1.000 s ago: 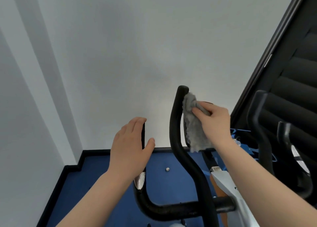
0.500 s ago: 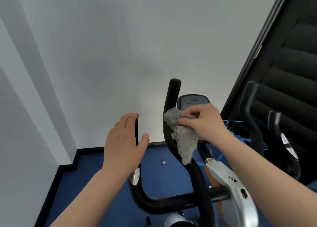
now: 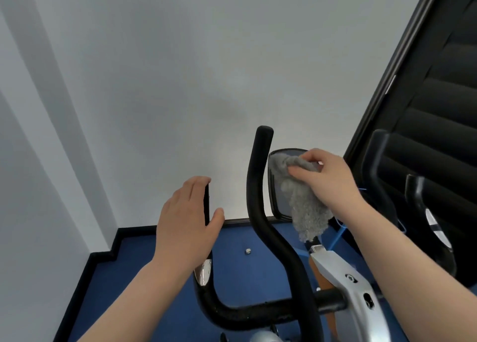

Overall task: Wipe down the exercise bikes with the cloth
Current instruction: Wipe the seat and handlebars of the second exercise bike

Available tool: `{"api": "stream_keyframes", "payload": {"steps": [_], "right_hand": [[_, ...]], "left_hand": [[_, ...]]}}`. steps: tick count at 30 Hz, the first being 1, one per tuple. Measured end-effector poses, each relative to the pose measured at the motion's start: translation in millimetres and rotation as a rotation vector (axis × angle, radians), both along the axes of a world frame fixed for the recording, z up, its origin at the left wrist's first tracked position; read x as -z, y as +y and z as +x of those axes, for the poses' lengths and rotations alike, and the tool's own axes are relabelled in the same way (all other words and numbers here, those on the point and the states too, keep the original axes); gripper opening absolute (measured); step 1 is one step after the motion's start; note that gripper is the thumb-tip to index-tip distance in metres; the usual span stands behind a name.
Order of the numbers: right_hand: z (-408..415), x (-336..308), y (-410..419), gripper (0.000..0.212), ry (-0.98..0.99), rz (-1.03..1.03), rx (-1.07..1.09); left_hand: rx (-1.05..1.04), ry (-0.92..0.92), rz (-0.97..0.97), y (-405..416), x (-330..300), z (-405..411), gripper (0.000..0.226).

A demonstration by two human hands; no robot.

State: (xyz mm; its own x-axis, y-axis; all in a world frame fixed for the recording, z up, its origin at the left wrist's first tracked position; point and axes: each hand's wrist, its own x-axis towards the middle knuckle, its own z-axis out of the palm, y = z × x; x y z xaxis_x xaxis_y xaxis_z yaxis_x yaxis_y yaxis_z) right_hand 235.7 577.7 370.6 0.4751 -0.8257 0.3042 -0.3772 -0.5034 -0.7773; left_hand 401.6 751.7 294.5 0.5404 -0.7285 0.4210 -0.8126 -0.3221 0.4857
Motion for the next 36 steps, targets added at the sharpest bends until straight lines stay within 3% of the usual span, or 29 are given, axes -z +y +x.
{"api": "stream_keyframes", "payload": {"steps": [2, 8, 11, 14, 18, 21, 24, 27, 29, 32, 36], "right_hand": [[1, -6, -3, 0.015, -0.127, 0.01, 0.056], [33, 13, 6, 0.02, -0.01, -0.008, 0.052], [26, 18, 11, 0.028, -0.183, 0.011, 0.124], [28, -2, 13, 0.015, -0.386, -0.036, 0.158], [59, -6, 15, 0.016, -0.396, -0.143, 0.105], [70, 19, 22, 0.01, -0.482, -0.022, 0.146], [52, 43, 28, 0.035, -0.36, 0.044, 0.118], [27, 40, 24, 0.025, -0.157, 0.108, -0.039], [22, 27, 14, 0.02, -0.213, 0.093, 0.006], [42, 15, 20, 0.035, -0.323, 0.022, 0.088], [49, 49, 37, 0.042, -0.158, -0.08, 0.107]], "left_hand": [[0.0, -0.002, 0.005, 0, -1, 0, 0.055], [0.001, 0.005, 0.003, 2, -1, 1, 0.054], [0.008, 0.01, 0.002, 2, -2, 2, 0.054], [0.005, 0.0, 0.002, 1, -1, 2, 0.054], [-0.006, 0.014, -0.01, -1, 0, 0, 0.053], [-0.007, 0.011, -0.011, -1, 0, -1, 0.055], [-0.003, 0.004, -0.013, -1, 1, -1, 0.053], [-0.004, 0.003, -0.016, -1, 1, -1, 0.052], [-0.011, 0.012, -0.02, -2, 1, -2, 0.052], [-0.012, 0.019, -0.024, -3, 1, -2, 0.052], [-0.018, 0.02, -0.019, -2, 1, -2, 0.052]]}}
